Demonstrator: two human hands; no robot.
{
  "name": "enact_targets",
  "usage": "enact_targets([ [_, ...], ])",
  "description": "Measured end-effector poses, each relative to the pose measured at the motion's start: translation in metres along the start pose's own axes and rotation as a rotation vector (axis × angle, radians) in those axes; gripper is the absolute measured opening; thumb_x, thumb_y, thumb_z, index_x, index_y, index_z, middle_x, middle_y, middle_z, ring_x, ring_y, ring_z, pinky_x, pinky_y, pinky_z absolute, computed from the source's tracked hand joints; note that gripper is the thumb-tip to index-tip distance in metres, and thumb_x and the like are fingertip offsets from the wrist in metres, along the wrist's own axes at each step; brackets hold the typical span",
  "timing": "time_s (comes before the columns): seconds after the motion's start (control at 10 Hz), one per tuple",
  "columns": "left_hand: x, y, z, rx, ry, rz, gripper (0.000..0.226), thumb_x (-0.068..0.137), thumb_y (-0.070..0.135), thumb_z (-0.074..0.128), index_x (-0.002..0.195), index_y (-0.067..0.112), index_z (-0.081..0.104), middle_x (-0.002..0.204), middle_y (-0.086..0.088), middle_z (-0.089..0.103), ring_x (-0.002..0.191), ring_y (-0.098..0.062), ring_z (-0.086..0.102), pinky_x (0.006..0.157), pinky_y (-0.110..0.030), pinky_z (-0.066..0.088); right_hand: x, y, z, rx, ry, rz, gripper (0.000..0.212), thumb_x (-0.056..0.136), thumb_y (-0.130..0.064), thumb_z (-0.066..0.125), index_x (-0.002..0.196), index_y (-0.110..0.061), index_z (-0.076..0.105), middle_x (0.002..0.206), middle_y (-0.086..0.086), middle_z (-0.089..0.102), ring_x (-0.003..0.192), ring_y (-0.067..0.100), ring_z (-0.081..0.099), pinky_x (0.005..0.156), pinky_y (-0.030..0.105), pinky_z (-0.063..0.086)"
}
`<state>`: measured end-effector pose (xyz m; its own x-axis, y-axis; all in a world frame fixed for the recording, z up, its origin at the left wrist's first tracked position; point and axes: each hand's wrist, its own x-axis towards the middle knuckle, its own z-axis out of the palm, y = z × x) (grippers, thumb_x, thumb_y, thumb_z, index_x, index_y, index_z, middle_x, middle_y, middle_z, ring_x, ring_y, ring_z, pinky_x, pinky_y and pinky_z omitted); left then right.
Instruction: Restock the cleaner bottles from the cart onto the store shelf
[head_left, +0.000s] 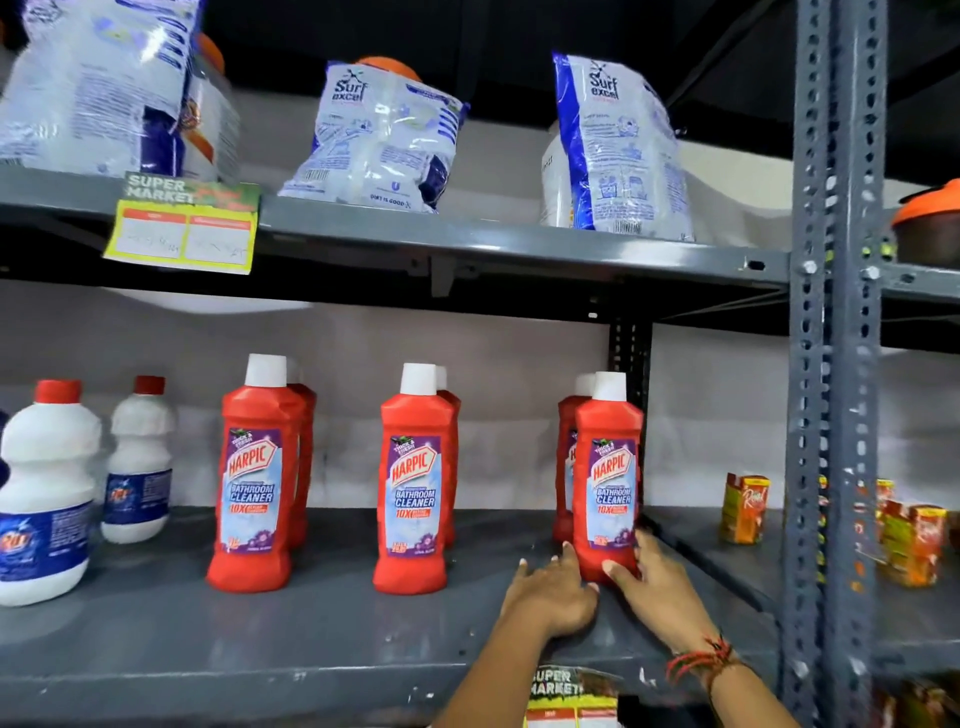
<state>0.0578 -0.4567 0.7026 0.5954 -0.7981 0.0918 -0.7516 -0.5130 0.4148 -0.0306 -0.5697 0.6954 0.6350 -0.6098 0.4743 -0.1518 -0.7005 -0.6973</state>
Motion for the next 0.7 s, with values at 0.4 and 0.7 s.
enact_targets([
  [0.4, -0.006, -0.002, 0.001, -0.088, 0.005, -0.024, 0.069, 0.092, 0.042, 0.028, 0.151, 0.015, 0.004, 0.159, -0.011, 0.02, 0.147, -0.025, 0.019, 0.121, -0.042, -0.001, 0.001, 0.004, 0.0, -0.001, -0.027, 0.044, 0.056, 0.086, -0.026, 0.063, 0.135, -0.014, 0.038, 0.13, 0.011, 0.06, 0.117, 0.028, 0.058, 0.101, 0.039, 0.046],
  [0.7, -0.105, -0.007, -0.031, -0.448, -0.084, 0.038, 0.052, 0.094, 0.036, 0.044, 0.141, 0.015, 0.037, 0.148, -0.008, 0.043, 0.136, -0.026, 0.039, 0.113, -0.032, 0.031, -0.019, -0.017, 0.0, -0.05, 0.251, 0.074, 0.084, 0.083, -0.046, 0.058, 0.146, -0.003, 0.023, 0.148, 0.027, 0.033, 0.135, 0.042, 0.034, 0.11, 0.052, 0.032],
])
